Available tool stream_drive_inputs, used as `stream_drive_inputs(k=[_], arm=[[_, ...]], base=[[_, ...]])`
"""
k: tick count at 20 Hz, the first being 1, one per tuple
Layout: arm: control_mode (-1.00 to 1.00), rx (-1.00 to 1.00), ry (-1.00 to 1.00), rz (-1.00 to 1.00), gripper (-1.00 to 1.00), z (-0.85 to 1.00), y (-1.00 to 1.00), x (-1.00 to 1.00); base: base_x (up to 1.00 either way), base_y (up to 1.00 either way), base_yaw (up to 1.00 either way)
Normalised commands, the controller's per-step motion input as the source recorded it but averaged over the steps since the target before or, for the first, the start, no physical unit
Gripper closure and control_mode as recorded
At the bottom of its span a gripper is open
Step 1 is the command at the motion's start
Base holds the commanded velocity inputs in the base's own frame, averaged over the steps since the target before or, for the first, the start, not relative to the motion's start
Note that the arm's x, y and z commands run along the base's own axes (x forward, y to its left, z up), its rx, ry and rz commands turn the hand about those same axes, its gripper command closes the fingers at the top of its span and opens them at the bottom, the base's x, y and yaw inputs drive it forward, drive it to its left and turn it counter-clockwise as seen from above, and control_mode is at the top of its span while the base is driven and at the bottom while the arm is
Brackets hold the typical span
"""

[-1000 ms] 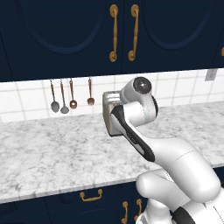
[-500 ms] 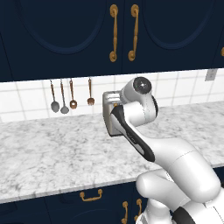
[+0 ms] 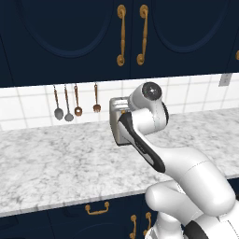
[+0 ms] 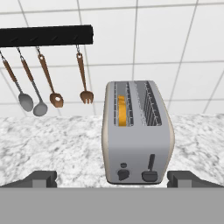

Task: Start the toaster. Once the lever pops up, take the bread to the plate on the dining counter.

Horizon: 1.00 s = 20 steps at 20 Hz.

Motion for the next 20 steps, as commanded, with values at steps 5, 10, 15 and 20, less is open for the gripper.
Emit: stream_drive_inputs(k=[5,10,15,20], arm=[[-1.00,0.00,0.00,0.00,-1.00,0.00,0.00,0.00],[-1.00,0.00,0.00,0.00,-1.00,0.00,0.00,0.00],[-1.00,0.00,0.00,0.00,-1.00,0.00,0.00,0.00],[-1.00,0.00,0.00,0.00,-1.00,0.00,0.00,0.00]], base=[[0.00,0.00,0.00],[0.00,0.00,0.00],[0.00,0.00,0.00],[0.00,0.00,0.00]])
